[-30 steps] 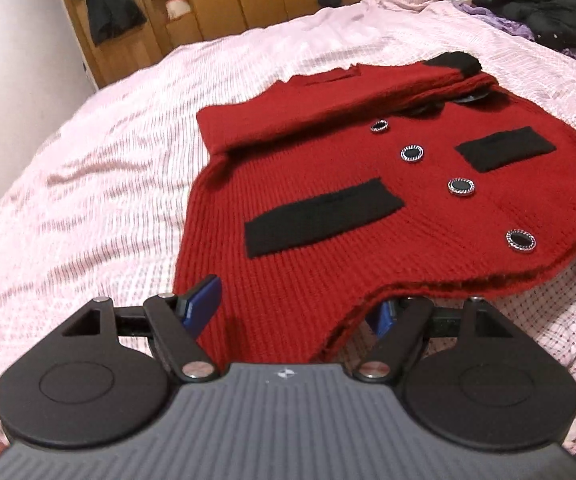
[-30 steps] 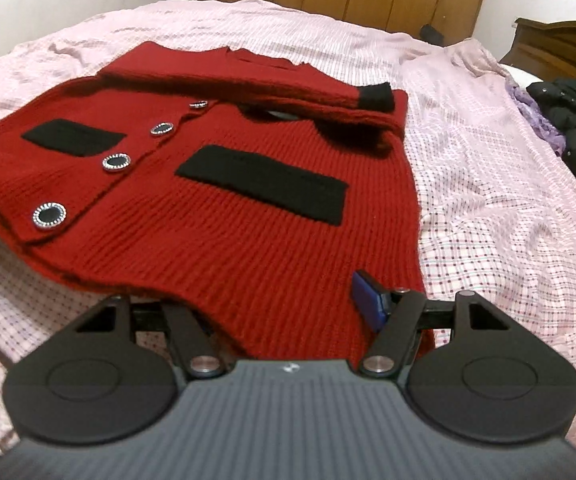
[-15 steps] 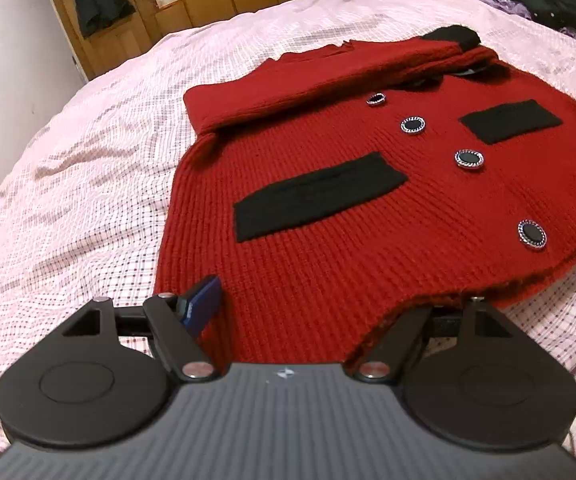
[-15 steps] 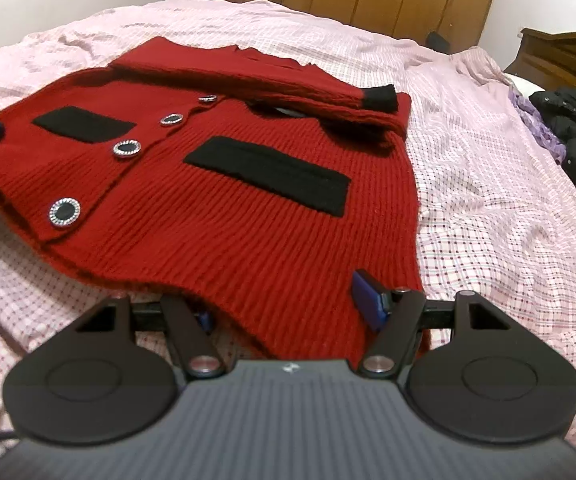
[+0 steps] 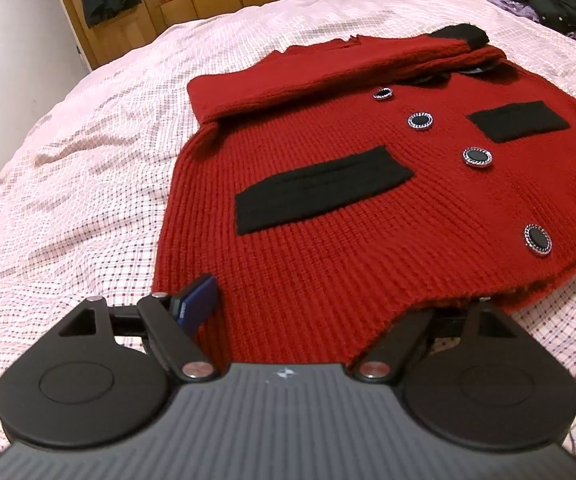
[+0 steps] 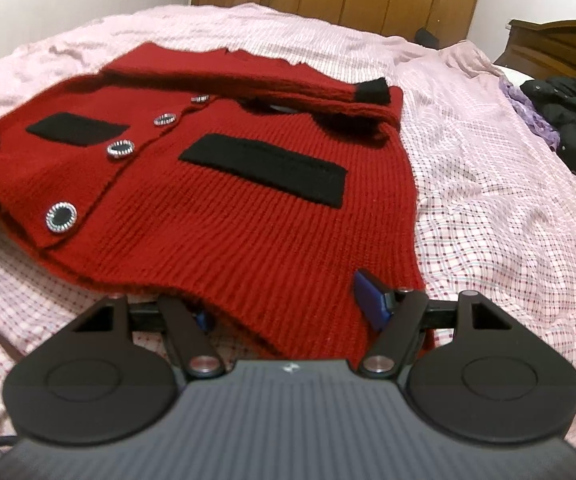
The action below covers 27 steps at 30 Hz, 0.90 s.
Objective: Fold small clothes
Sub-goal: 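Grasp the cardigan hem with both tools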
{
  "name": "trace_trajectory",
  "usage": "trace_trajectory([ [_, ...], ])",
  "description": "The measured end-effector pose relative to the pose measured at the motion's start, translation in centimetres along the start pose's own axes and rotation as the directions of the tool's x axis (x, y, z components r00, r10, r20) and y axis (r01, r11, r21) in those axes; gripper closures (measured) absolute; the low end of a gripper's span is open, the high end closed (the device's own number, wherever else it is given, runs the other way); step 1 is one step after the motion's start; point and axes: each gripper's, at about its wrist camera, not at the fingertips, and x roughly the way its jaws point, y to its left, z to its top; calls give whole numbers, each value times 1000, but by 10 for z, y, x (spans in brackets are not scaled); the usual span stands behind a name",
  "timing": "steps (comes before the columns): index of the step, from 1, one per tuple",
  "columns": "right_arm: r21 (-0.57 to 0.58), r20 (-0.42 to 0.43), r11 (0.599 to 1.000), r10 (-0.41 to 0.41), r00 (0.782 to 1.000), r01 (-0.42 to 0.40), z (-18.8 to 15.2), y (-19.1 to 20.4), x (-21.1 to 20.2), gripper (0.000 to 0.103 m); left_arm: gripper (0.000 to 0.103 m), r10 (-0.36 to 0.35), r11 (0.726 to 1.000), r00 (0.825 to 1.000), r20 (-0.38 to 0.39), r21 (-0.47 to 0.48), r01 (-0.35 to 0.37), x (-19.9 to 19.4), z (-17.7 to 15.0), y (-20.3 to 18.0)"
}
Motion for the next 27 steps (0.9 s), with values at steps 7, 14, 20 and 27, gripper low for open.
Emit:
trace_trajectory([
  [7, 46, 28, 999, 13, 1000, -15, -2, -6, -10, 40, 19, 11, 1000, 1000, 8, 12, -11, -12, -6, -1],
  [14, 60, 31, 998, 1, 1000, -3, -3, -6, -13, 46, 28, 8, 1000, 999, 32, 8, -8, -18, -13, 4],
  [20, 93, 50, 996, -8, 999, 3, -3, -11, -16, 80, 61, -36, 999, 998, 51, 6, 35, -25, -11, 1],
  [27, 152, 118, 988, 1, 993, -19, 3, -19, -29, 90, 88, -71, 997, 992, 107, -1, 71, -38, 0, 1],
])
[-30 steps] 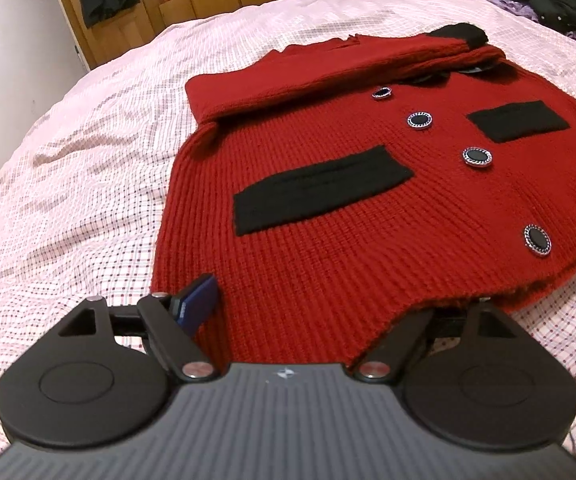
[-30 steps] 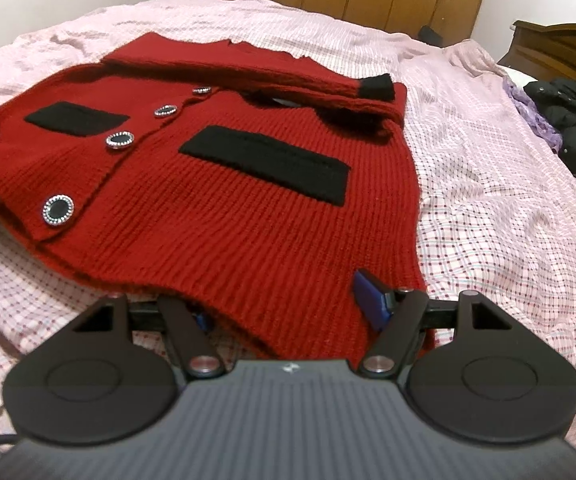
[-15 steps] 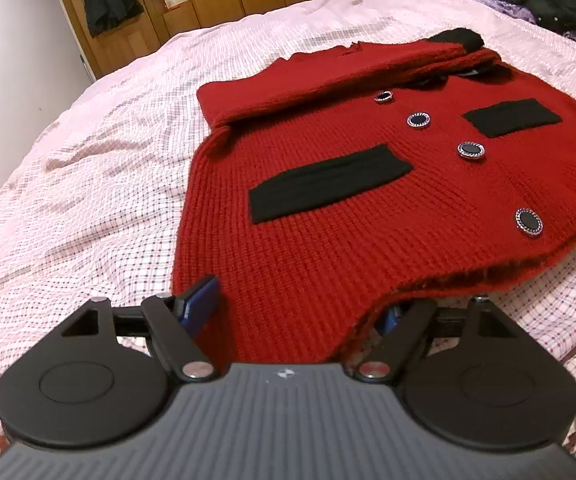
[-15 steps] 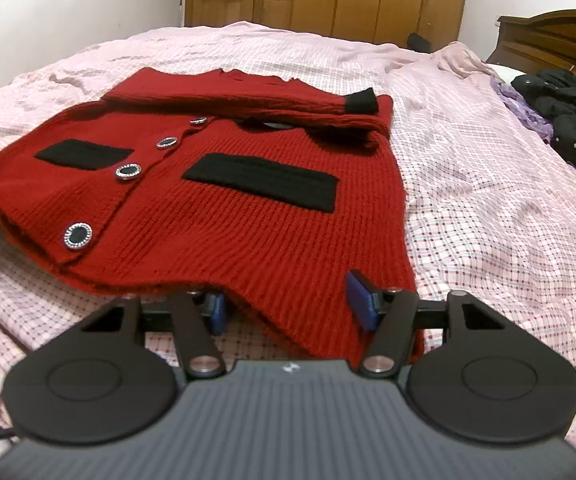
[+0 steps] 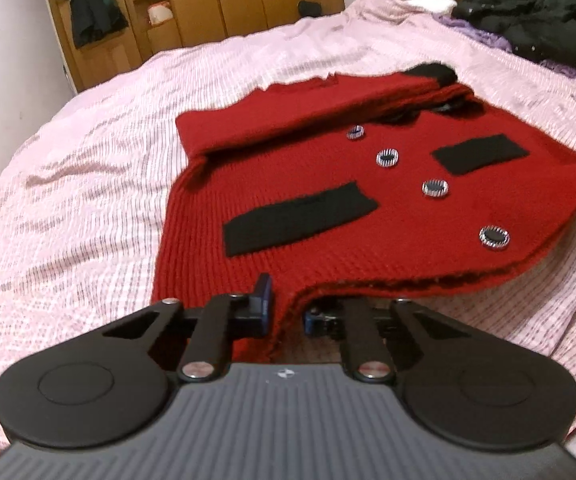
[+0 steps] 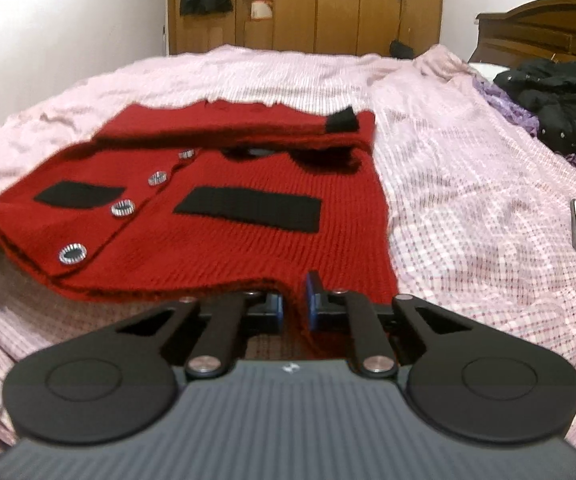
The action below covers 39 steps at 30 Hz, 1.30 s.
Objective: Fold small clothes
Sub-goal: 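Grasp the cardigan hem with both tools, then lift the hem with both tools and fold it over toward the collar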
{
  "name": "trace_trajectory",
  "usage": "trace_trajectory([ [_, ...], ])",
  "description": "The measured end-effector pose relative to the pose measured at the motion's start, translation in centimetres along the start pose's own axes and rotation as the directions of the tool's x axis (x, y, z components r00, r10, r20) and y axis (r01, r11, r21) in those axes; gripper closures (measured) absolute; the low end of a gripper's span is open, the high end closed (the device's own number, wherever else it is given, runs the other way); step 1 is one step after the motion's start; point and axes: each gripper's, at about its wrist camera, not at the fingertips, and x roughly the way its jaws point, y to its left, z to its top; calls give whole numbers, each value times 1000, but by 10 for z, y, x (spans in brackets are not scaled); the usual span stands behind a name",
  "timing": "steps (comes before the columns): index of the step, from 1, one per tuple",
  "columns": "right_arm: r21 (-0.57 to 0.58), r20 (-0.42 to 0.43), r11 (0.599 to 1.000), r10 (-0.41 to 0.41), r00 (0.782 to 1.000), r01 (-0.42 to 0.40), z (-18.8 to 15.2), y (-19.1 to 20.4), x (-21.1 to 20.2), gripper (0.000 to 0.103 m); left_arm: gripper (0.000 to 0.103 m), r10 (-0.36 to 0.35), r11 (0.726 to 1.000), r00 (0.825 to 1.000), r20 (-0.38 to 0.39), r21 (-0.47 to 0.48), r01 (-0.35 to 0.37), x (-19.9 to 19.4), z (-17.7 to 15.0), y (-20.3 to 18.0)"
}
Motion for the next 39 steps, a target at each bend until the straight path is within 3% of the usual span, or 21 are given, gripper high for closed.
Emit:
trace_trajectory([
  [11, -1, 104, 1000, -13, 995, 13, 43, -2, 6, 93, 92, 36, 999, 996, 86, -28, -34, -1, 42, 12],
  [19, -11, 191, 999, -45, 981, 48, 88, -2, 27, 94, 94, 80, 997, 980, 183, -15, -79, 14, 95, 25],
  [27, -7, 210, 995, -98, 973, 102, 136, -5, 73, 94, 94, 124, 992, 963, 239, -15, -124, 53, 153, 42],
  [39, -73, 253, 973, -194, 948, 219, 190, 4, 157, 94, 95, 193, 981, 955, 226, -38, -190, 144, 231, 64],
])
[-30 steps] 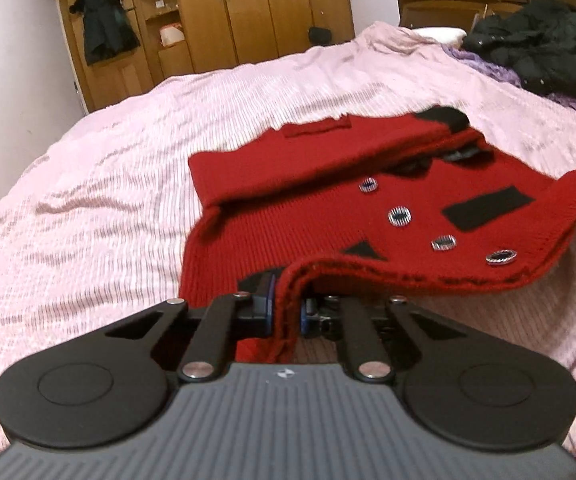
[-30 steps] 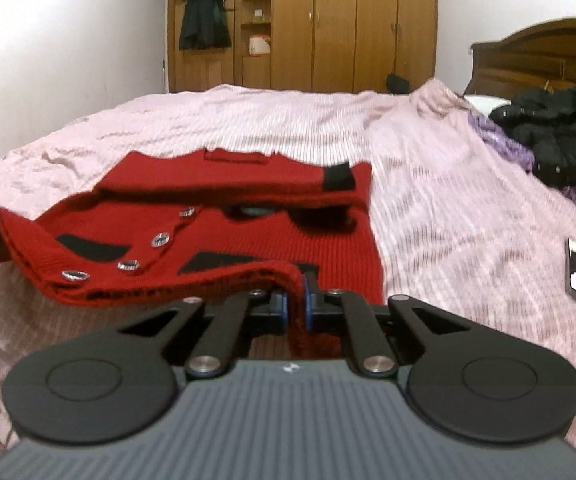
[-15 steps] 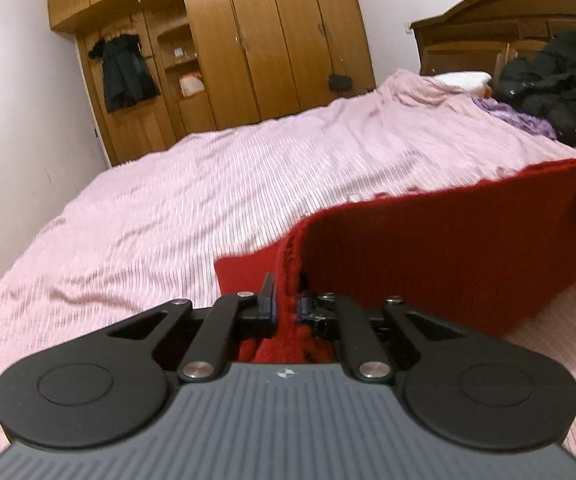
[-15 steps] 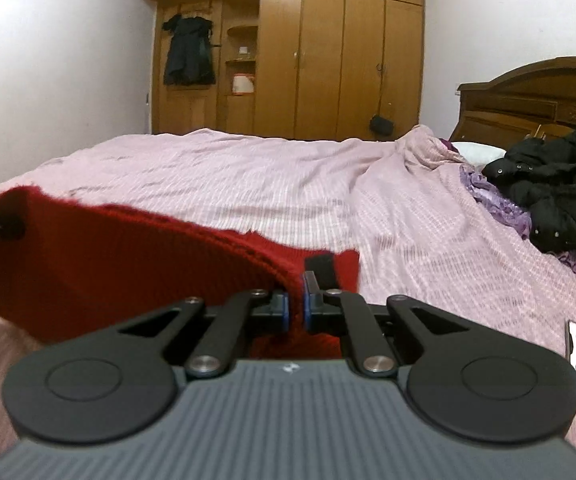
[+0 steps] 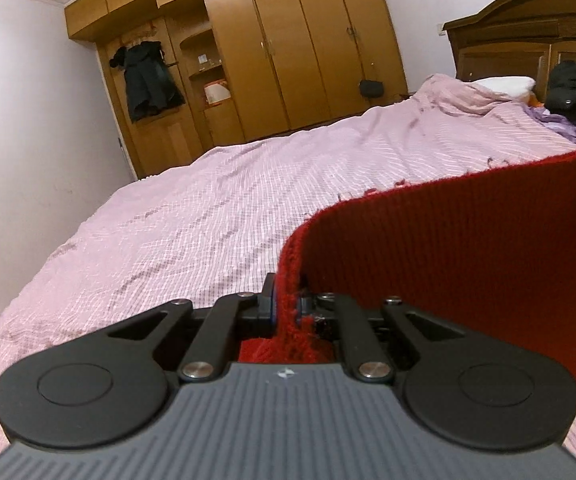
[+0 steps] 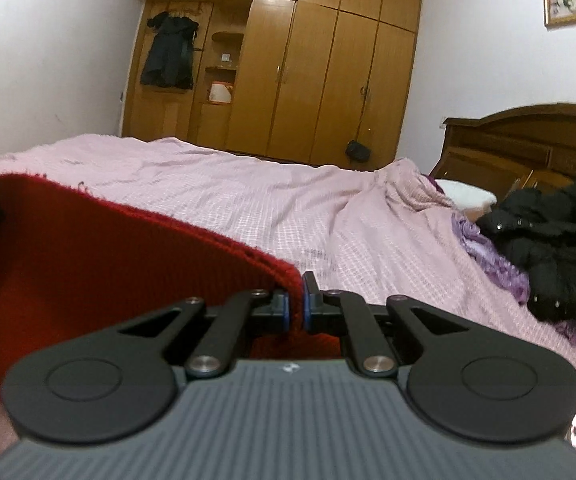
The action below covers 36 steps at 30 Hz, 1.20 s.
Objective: Fold small clothes
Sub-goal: 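Lift the hem with both tools and fold it over toward the collar, then open both tools and release the folded hem onto the cardigan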
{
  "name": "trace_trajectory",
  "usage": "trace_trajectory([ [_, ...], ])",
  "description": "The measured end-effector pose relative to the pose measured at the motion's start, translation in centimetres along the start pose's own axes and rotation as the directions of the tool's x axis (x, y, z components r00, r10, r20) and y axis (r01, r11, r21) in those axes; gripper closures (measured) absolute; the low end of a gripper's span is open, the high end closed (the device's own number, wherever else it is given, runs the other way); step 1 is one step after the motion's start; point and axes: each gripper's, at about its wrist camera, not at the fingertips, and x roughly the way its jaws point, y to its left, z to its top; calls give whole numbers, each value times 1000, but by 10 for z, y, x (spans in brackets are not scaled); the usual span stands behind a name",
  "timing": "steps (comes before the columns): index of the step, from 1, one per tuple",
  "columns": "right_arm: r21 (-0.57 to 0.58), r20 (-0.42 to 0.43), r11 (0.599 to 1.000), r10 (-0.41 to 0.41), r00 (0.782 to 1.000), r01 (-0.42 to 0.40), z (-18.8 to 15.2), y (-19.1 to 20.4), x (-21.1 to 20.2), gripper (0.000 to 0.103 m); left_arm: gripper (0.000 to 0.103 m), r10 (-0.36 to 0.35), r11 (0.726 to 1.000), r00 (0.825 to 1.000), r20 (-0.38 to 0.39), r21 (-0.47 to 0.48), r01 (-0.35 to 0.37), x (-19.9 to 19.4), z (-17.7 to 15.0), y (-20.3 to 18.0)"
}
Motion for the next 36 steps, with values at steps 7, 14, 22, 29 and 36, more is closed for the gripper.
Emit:
trace_trajectory([
  [7, -13, -59, 1000, -20, 998, 20, -13, 13, 48, 94, 95, 18, 999, 998, -61, 36, -16, 60, -2, -11],
  [14, -34, -118, 999, -43, 992, 39, -33, 26, 72, 94, 94, 21, 999, 992, -125, 45, -16, 109, -23, -16],
  [22, -44, -223, 999, -32, 974, 23, -58, 32, 87, 90, 70, 24, 1000, 981, -192, 16, -21, 128, -47, -19],
  [29, 23, -184, 1000, 5, 983, -1, -45, 16, 62, 55, 35, 20, 1000, 986, -163, -20, -24, 90, -51, 6],
  [36, 60, -126, 998, 4, 992, 4, -37, -5, 34, 51, 29, 21, 999, 990, -138, -45, -27, 57, -52, 27],
])
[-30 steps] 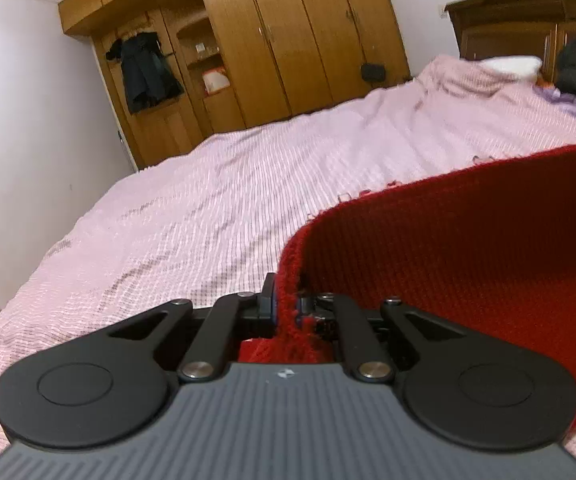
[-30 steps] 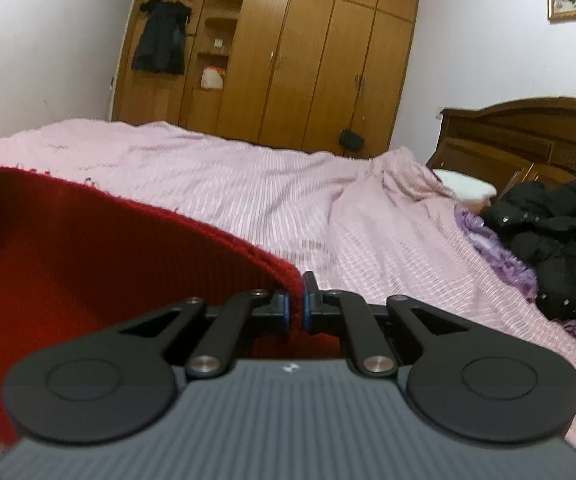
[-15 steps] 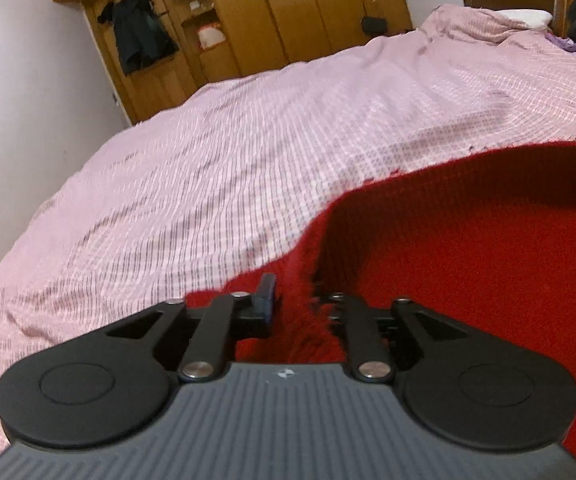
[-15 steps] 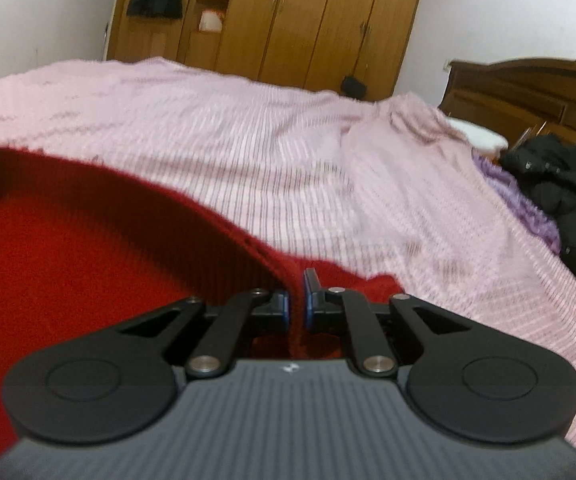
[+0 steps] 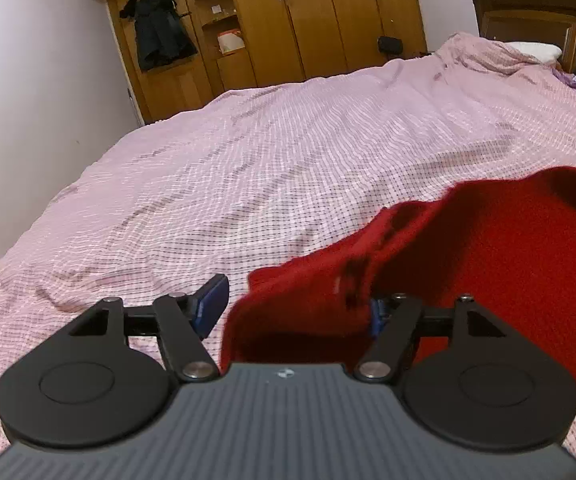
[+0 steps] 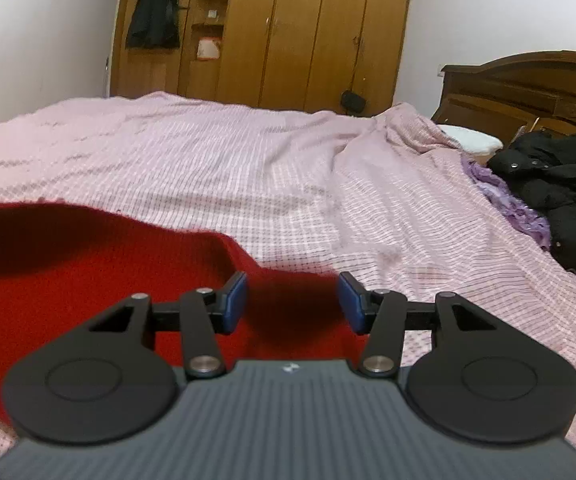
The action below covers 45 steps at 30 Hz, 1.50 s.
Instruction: Fold small clothes
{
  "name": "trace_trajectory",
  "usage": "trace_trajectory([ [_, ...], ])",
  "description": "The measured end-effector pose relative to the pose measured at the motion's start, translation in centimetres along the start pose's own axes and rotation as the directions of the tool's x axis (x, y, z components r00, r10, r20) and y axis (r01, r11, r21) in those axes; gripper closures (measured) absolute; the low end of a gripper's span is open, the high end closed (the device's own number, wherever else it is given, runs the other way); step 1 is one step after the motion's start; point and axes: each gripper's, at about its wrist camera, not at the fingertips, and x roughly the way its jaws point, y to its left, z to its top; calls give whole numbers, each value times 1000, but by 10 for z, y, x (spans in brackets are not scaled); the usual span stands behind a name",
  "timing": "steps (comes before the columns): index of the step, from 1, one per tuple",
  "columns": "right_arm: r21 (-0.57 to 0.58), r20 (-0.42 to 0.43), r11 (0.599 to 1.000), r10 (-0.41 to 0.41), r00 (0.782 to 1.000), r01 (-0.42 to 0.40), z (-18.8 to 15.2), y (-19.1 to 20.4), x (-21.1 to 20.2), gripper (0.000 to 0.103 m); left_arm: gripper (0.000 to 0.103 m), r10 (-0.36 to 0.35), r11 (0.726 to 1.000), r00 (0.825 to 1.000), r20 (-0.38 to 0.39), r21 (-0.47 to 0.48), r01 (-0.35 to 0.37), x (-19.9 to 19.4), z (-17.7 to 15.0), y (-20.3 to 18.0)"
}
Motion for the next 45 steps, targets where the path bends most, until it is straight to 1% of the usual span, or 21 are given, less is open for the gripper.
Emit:
trace_trajectory([
  [4, 18, 11, 1000, 7, 1000, -7, -3, -11, -11, 51, 29, 4, 1000, 1000, 14, 12, -4, -17, -2, 5],
  [8, 10, -18, 999, 30, 999, -30, -12, -14, -12, 51, 28, -7, 1000, 1000, 18, 21, 7, -28, -7, 7],
  [11, 26, -55, 999, 27, 998, -26, -22, -15, -7, 51, 28, -10, 999, 1000, -3, 30, 10, -26, -12, 7],
  [15, 74, -112, 997, 44, 993, -36, -37, -20, 3, 51, 28, 9, 1000, 998, -63, 20, -7, -8, -26, 7],
  [17, 81, -124, 996, 46, 991, -36, -42, -22, 9, 49, 28, 9, 1000, 995, -97, 0, -10, 2, -34, 11],
  [19, 106, -131, 994, 48, 990, -34, -47, -26, 13, 44, 28, -2, 999, 993, -115, -32, -1, 9, -38, 16],
  [21, 162, -145, 986, 69, 987, -45, -51, -33, 18, 42, 26, -5, 998, 991, -131, -58, -2, 15, -37, 19],
  [24, 244, -149, 969, 79, 986, -41, -60, -41, 23, 34, 25, 2, 997, 989, -147, -77, -13, 22, -36, 20],
  [28, 267, -152, 963, 81, 985, -38, -60, -42, 24, 32, 25, 25, 998, 990, -137, -54, -33, 22, -38, 16],
  [31, 280, -147, 959, 81, 986, -37, -56, -43, 18, 31, 25, 29, 996, 989, -144, -77, -41, 18, -37, 18],
  [35, 359, -142, 932, 100, 985, -43, -54, -50, -2, 31, 25, 23, 994, 987, -158, -100, -39, 4, -32, 19],
  [37, 392, -127, 918, 113, 986, -55, -53, -53, -15, 31, 25, 5, 995, 988, -151, -102, -21, -8, -30, 19],
  [39, 431, -95, 900, 122, 988, -69, -54, -56, -30, 31, 25, -27, 996, 987, -158, -94, 12, -20, -30, 16],
  [41, 481, -68, 873, 132, 989, -83, -55, -59, -45, 26, 25, -46, 995, 984, -171, -92, 30, -32, -32, 12],
  [45, 562, -57, 818, 184, 981, -121, -57, -63, -66, 25, 25, -77, 993, 980, -185, -104, 58, -58, -37, 4],
])
